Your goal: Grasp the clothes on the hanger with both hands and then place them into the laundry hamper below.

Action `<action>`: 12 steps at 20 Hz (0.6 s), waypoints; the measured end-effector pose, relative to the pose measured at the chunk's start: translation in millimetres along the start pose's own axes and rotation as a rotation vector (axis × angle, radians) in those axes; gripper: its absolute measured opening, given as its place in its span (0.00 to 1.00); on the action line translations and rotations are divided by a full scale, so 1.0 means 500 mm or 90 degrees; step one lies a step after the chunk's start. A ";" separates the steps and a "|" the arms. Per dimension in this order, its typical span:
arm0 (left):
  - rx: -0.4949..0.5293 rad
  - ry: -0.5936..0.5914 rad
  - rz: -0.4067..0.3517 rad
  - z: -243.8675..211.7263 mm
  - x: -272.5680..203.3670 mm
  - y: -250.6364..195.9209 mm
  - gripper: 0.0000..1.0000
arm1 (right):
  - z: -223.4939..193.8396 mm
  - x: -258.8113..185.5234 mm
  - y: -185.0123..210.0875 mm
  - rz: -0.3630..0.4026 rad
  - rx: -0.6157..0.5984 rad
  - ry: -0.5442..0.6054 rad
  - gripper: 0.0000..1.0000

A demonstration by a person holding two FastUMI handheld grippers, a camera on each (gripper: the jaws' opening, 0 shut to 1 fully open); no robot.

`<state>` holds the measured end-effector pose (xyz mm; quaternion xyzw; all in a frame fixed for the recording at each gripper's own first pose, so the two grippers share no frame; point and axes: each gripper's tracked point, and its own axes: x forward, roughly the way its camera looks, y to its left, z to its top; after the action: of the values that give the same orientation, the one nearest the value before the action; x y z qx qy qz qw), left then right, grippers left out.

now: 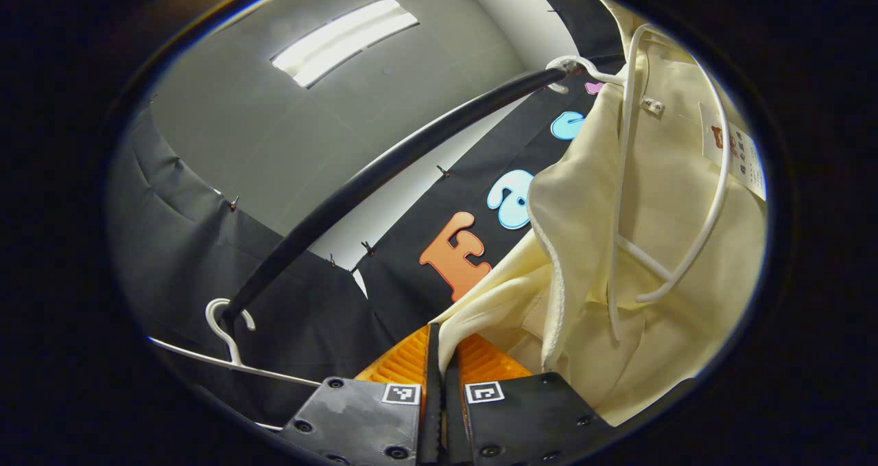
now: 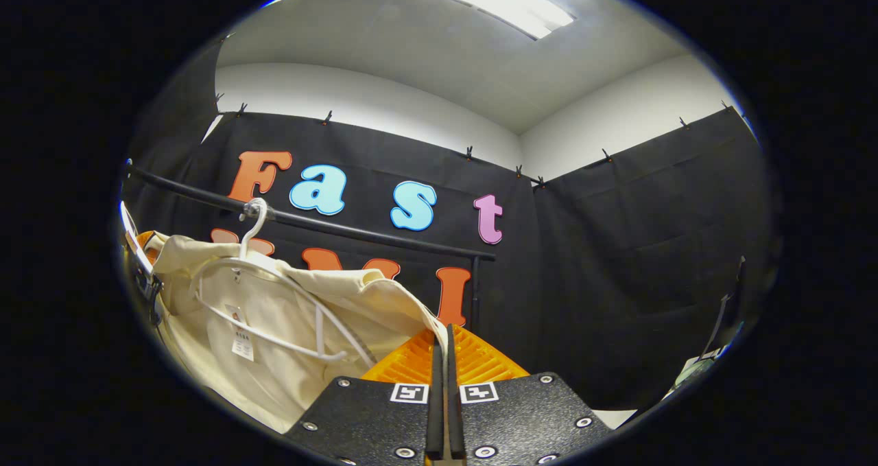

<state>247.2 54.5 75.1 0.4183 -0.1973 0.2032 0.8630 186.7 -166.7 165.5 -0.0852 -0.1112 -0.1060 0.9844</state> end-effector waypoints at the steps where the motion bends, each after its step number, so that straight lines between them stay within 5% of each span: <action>1: -0.015 0.006 -0.003 -0.007 0.006 -0.009 0.10 | 0.004 0.016 -0.001 0.000 0.007 -0.001 0.02; 5: -0.120 0.024 0.012 -0.032 0.013 -0.024 0.10 | 0.013 0.087 0.013 0.014 0.023 -0.021 0.02; 12: -0.236 0.086 0.035 -0.105 0.046 -0.056 0.10 | -0.119 0.133 0.074 0.050 0.095 0.021 0.02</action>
<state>289.8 85.0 38.7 0.2322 -0.1844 0.2143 0.9307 270.4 -155.0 118.8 -0.0141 -0.0992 -0.0602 0.9931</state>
